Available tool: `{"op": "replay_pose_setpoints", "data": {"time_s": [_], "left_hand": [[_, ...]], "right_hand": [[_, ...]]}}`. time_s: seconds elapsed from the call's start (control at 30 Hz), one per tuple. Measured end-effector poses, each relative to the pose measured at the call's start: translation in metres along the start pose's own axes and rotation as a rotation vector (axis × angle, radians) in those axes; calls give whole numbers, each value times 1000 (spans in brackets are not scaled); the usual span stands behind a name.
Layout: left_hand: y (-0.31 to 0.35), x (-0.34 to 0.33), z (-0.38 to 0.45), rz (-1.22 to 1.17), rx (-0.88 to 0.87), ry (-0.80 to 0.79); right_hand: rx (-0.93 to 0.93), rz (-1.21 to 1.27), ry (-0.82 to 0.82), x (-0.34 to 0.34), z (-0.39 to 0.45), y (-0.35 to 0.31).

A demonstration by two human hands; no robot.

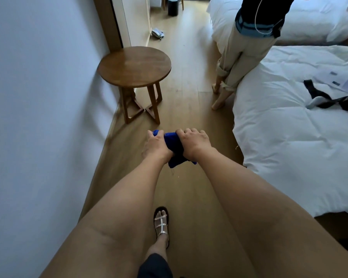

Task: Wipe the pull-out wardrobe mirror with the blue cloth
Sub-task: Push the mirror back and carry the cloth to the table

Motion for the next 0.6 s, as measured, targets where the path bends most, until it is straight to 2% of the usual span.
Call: {"op": "replay_pose_setpoints", "data": {"time_s": [0.3,0.6], "left_hand": [[50,46,159,-53,-32,-17],[90,50,264,-4,-36,-30]], "right_hand": [[-24,-5,-15,38,154,49],[-47,-2,-101,40,253,104]]}}
Point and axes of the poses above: each hand's wrist, its own z-axis towards the middle knuckle, its own x-axis out of the back of the hand, y = z × x, the point moved 3 cm from there along z, towards the middle knuckle, and after that the axes turned 15 degrees about x, right-handed, at the moved point
